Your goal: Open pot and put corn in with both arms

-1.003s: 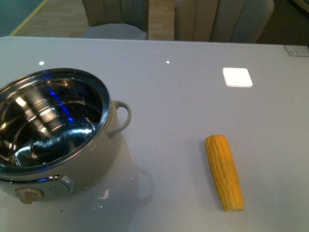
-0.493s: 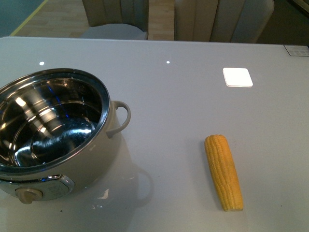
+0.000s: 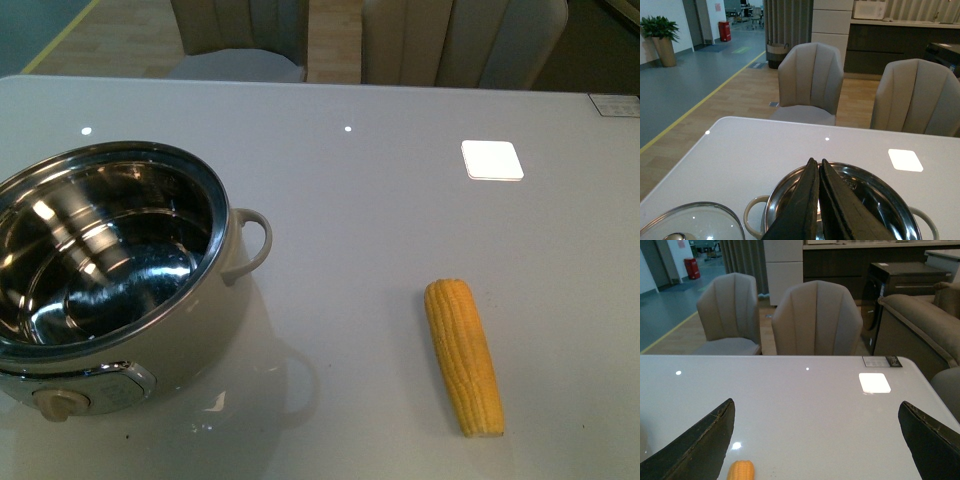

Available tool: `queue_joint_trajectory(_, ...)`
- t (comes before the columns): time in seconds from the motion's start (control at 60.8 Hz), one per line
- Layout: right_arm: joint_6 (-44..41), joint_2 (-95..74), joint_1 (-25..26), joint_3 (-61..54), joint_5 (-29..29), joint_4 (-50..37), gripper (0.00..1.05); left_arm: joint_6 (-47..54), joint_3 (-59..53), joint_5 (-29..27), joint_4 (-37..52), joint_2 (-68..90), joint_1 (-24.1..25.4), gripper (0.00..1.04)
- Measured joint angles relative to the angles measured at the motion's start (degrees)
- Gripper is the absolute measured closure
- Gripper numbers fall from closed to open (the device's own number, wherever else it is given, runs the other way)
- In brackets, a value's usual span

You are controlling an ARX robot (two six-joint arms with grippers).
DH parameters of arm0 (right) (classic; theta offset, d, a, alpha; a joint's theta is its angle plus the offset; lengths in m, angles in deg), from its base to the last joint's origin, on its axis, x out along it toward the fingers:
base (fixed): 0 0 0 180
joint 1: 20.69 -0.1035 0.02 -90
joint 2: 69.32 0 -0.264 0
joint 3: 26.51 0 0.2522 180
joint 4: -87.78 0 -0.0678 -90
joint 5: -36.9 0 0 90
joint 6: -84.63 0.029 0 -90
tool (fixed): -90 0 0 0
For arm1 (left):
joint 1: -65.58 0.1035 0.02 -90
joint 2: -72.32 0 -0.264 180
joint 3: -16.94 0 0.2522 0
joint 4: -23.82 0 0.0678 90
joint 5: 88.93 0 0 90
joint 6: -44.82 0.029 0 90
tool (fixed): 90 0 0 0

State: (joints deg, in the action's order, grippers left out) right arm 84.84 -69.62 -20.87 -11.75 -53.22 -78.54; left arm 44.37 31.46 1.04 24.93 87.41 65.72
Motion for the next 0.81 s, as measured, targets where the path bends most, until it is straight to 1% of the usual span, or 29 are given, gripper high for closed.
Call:
queue_joint_trajectory(0.345, 0.0, 0.0, 0.0, 0.0, 0.0, 0.0, 0.09, 0.0, 0.0, 0.0, -5.4, -5.6, 0.0, 1.01)
queue_joint_trajectory(0.411, 0.0, 0.0, 0.0, 0.0, 0.0, 0.0, 0.09, 0.0, 0.0, 0.0, -12.8, -11.1, 0.0, 1.01)
queue_joint_trajectory(0.444, 0.0, 0.0, 0.0, 0.0, 0.0, 0.0, 0.09, 0.0, 0.0, 0.0, -14.1, -12.9, 0.0, 1.01)
queue_joint_trajectory(0.74, 0.0, 0.0, 0.0, 0.0, 0.0, 0.0, 0.09, 0.0, 0.0, 0.0, -14.8, -14.7, 0.0, 1.01)
queue_joint_trajectory(0.773, 0.0, 0.0, 0.0, 0.0, 0.0, 0.0, 0.09, 0.0, 0.0, 0.0, -14.8, -14.7, 0.0, 0.99)
queue_joint_trajectory(0.806, 0.0, 0.0, 0.0, 0.0, 0.0, 0.0, 0.09, 0.0, 0.0, 0.0, -14.8, -14.7, 0.0, 0.92)
